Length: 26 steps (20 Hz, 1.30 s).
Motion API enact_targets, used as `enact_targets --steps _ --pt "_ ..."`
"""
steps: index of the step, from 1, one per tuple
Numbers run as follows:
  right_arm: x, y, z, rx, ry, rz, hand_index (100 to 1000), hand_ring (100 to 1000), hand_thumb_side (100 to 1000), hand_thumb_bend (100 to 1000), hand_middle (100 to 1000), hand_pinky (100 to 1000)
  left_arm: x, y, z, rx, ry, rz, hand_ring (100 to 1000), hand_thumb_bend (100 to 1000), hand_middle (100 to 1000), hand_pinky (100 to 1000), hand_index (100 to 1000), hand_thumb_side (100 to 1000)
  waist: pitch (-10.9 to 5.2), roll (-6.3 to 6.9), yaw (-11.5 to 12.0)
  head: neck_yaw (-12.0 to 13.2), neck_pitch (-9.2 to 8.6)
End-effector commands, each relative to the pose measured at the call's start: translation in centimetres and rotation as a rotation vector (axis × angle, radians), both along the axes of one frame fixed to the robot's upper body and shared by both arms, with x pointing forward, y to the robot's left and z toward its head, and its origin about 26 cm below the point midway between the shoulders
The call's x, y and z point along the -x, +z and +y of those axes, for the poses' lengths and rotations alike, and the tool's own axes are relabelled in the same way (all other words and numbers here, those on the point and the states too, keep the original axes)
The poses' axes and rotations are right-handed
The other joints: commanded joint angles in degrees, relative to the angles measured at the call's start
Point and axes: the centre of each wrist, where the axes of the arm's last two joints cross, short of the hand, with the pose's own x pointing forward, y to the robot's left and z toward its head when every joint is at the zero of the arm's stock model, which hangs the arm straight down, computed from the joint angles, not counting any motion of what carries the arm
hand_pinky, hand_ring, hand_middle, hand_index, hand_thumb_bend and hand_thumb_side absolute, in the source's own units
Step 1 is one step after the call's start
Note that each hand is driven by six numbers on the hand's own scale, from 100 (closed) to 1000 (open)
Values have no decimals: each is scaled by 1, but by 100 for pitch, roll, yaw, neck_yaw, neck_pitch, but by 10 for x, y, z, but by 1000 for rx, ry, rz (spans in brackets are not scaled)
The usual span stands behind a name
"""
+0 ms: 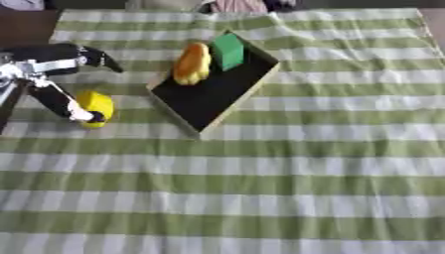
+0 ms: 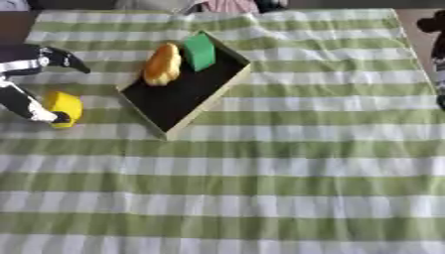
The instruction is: Pick up objects on the table and place them in the box.
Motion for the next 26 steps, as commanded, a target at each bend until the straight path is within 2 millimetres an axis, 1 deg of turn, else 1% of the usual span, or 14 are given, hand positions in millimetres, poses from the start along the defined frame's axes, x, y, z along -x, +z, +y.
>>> enact_targets --steps 1,4,8,9,11,15,16,17,18,19,20,23,24,26 --pt "1 8 1 12 13 -23 712 749 470 100 597 939 -2 7 5 -207 -162 40 959 542 836 907 919 257 -99 -7 -13 22 -32" --pt "1 7 2 11 14 -15 710 747 470 100 594 941 -4 2 9 -224 -141 47 958 545 836 906 916 214 -89 -2 -22 33 -38" --pt "3 2 1 9 10 -2 710 747 470 100 593 942 -5 0 12 -237 -125 35 950 525 825 895 903 100 -81 0 -29 46 -42" --pt "3 1 1 10 10 0 710 747 479 100 593 942 -5 0 12 -240 -122 33 948 524 824 893 903 100 -81 -1 -30 47 -46" --pt "3 0 1 9 10 -1 711 747 470 100 593 942 -5 0 12 -246 -117 27 940 509 814 882 892 100 -81 -1 -31 48 -44" --pt "3 -1 2 10 10 7 711 747 470 100 592 943 -3 3 14 -252 -93 4 895 449 771 833 855 103 -85 -2 -27 51 -39" --pt "3 -2 2 11 10 10 711 747 470 100 592 943 -3 4 14 -250 -86 -4 866 421 744 797 835 117 -87 -2 -24 50 -37" --pt "3 -2 2 11 10 12 711 747 470 100 592 943 -3 5 14 -251 -77 -14 863 420 740 791 832 118 -90 -1 -22 51 -33" --pt "3 -2 2 10 9 12 711 747 470 100 592 943 -2 7 15 -254 -68 -26 811 390 691 725 800 114 -93 0 -20 54 -33" --pt "4 -2 2 8 7 13 711 747 470 100 592 943 -2 8 15 -258 -58 -37 806 388 688 718 798 113 -95 -1 -19 57 -34" --pt "4 -2 2 7 6 16 711 747 470 100 591 943 -2 8 14 -262 -49 -45 756 370 654 662 778 101 -98 -2 -20 61 -36" --pt "4 -3 1 5 4 18 711 747 470 100 591 944 -1 8 14 -271 -36 -65 717 389 613 621 753 100 -107 -4 -26 65 -37" --pt "4 -3 1 4 3 18 711 748 470 100 591 944 -1 9 14 -271 -36 -73 682 395 581 580 728 100 -111 -4 -28 64 -35" --pt "4 -3 1 1 3 20 711 747 470 100 591 944 -1 11 13 -259 -37 -97 637 401 544 530 690 100 -120 -1 -33 64 -32"
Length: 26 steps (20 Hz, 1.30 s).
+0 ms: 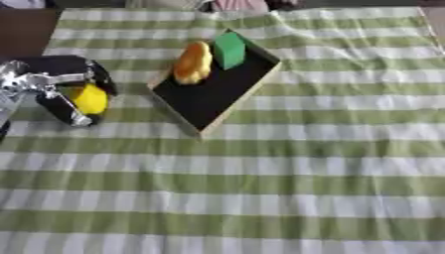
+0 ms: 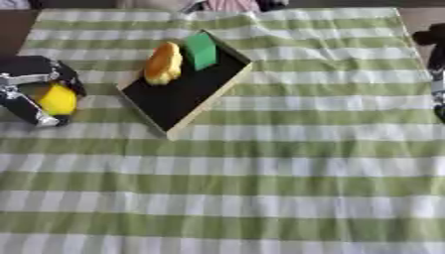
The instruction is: Pick up objects on the table and place them in the box.
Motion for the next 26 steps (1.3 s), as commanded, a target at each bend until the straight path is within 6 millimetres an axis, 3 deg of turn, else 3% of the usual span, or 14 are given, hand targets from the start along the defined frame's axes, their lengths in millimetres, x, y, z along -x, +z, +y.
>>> enact_targets --steps 1,8,14,17,19,21,24,26 --pt "2 7 -1 15 -1 -15 711 747 470 100 591 944 3 22 7 -81 -67 -32 618 418 528 511 673 100 -149 1 -11 16 -28" --pt "2 8 -1 7 -3 -12 710 747 470 100 590 943 9 53 -21 18 -172 -186 587 447 501 475 640 100 -185 22 -3 28 -10" --pt "1 11 -2 -6 -2 -28 709 747 470 100 589 942 8 67 -66 85 -280 -232 575 407 489 462 627 100 -218 -3 -24 95 -33" --pt "1 11 -1 -4 7 -24 710 747 470 100 589 942 10 70 -78 103 -315 -236 620 417 531 527 683 100 -213 -6 -37 129 -46" --pt "1 10 -2 -6 3 -23 709 747 470 100 588 942 11 71 -76 90 -313 -235 722 502 630 637 783 100 -210 12 -26 132 -49" --pt "2 10 -3 -8 -3 -23 709 747 470 100 588 942 13 72 -68 62 -291 -238 849 607 760 803 871 100 -213 25 -9 115 -51" --pt "3 9 -3 -5 -8 -20 709 746 470 100 587 942 16 74 -48 32 -230 -274 926 774 813 897 900 100 -218 46 25 73 -46" --pt "3 9 -4 -3 -13 -17 709 746 470 100 587 942 18 75 -28 16 -186 -298 940 814 825 907 909 100 -220 65 54 30 -46"
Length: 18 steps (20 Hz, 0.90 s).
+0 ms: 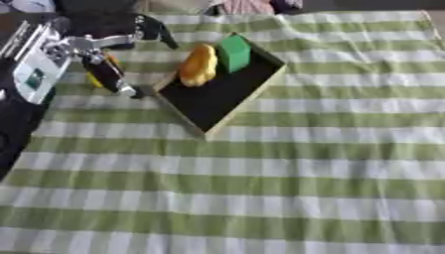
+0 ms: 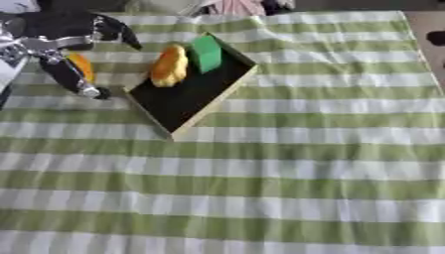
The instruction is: Pick up objects on the table and place them in the box.
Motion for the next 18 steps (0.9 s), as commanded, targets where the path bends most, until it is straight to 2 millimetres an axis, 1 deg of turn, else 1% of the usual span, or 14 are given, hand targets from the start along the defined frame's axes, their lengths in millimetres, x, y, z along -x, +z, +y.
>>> enact_targets --steps 1,2,4,5,6,8,9,11,12,13,15,18 --pt "2 9 -2 22 -7 -23 709 745 470 100 587 942 7 22 38 -41 74 -74 941 813 826 906 914 100 -156 14 20 -60 -41" --pt "2 9 -3 23 -9 -23 708 744 470 100 586 942 8 21 48 -40 104 -78 941 809 824 904 919 100 -158 18 26 -70 -36" --pt "3 8 -3 25 -12 -22 708 743 470 100 586 942 7 18 70 -27 173 -65 939 750 824 896 924 100 -162 23 33 -77 -27" --pt "3 8 -3 23 -13 -21 707 743 470 100 586 942 5 14 79 -20 205 -45 938 737 824 894 925 100 -163 24 35 -73 -34" --pt "3 7 -3 21 -14 -21 707 743 470 100 586 942 3 10 86 -15 231 -24 935 708 821 890 925 100 -164 22 35 -71 -40" --pt "3 7 -3 20 -14 -19 707 742 470 100 586 942 -1 3 96 -3 271 19 932 686 818 887 922 100 -164 16 34 -64 -38" --pt "3 7 -2 20 -14 -19 707 742 470 100 585 942 -2 -1 99 4 289 37 928 647 815 882 921 100 -162 11 32 -54 -42" --pt "3 6 -2 19 -12 -16 707 742 470 100 584 942 -6 -7 103 26 321 73 923 613 811 876 916 100 -155 1 22 -40 -44" --pt "3 6 -2 20 -12 -14 707 742 470 100 584 942 -8 -10 104 39 335 87 922 607 810 875 915 100 -152 -3 17 -32 -43" --pt "3 5 -2 20 -11 -13 707 742 470 100 584 942 -9 -13 105 51 346 98 913 563 804 867 909 100 -147 -6 13 -24 -42" --pt "3 5 -1 18 -10 -11 706 741 470 100 583 942 -13 -19 104 90 369 122 905 521 799 859 905 100 -135 -12 3 -5 -43" --pt "2 4 0 19 -6 -5 706 740 470 100 581 943 -17 -22 99 133 392 132 904 515 801 859 909 100 -118 -19 -12 15 -41"
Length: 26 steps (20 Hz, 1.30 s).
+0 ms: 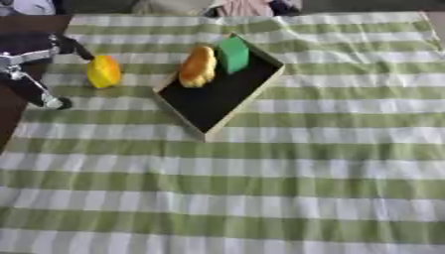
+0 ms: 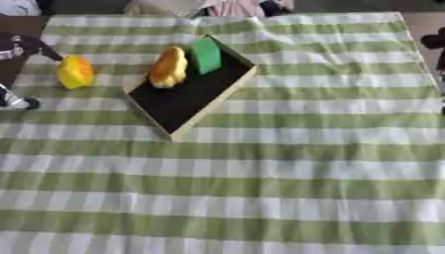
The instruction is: Pick up objects on the table and place them in the box.
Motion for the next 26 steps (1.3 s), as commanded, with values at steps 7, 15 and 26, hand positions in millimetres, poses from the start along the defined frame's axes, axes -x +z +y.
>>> enact_targets --steps 7,15,26 --pt "1 6 2 25 9 -3 706 740 470 100 580 945 -8 4 -3 24 95 -48 901 540 803 850 907 100 -57 0 -38 87 -59" --pt "1 2 4 30 13 26 705 739 470 100 576 946 -14 -7 -1 30 172 -90 853 325 761 795 864 136 -30 -6 -50 137 -92" --pt "0 1 8 37 35 44 704 738 470 100 572 948 -21 -15 -7 43 252 -137 766 374 661 686 798 116 31 -21 -80 232 -141"
